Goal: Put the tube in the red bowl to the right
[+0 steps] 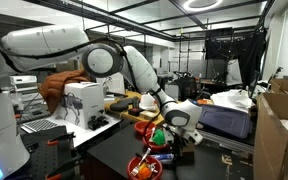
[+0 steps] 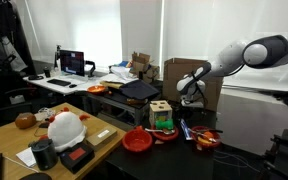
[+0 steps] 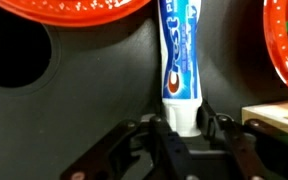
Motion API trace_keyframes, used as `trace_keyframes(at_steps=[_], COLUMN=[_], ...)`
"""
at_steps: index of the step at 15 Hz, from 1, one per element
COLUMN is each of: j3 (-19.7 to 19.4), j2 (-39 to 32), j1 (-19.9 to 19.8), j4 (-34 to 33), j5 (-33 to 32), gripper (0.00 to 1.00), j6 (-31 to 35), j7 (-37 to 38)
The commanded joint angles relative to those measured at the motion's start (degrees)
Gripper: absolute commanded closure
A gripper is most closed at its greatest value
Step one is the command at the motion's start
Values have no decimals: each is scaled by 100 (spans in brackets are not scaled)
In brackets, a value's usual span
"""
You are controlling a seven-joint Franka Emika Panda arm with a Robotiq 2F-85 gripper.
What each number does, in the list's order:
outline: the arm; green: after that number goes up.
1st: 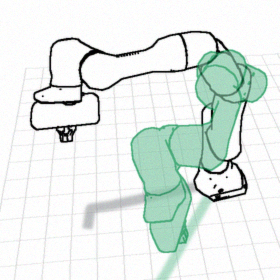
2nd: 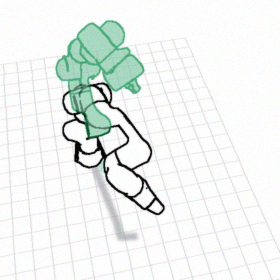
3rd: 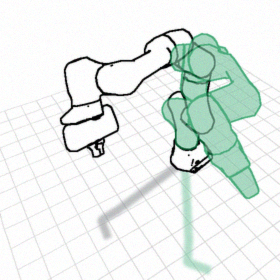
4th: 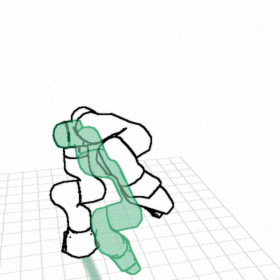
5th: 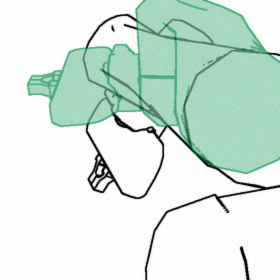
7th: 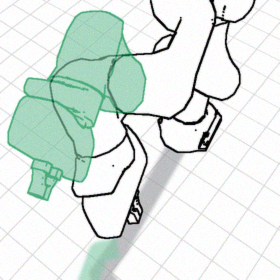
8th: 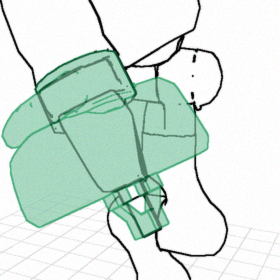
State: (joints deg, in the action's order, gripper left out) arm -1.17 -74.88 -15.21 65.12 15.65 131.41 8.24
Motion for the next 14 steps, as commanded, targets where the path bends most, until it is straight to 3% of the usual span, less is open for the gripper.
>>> trace_keyframes(at_steps=[1,9,14], j3=[210,568,661], j2=[660,1454,2080], j1=[-356,-826,-982], j4=[553,1139,1816], j5=[473,1630,1556], gripper=[90,90,90], j6=[2,757,162], j7=[83,-46,-559])
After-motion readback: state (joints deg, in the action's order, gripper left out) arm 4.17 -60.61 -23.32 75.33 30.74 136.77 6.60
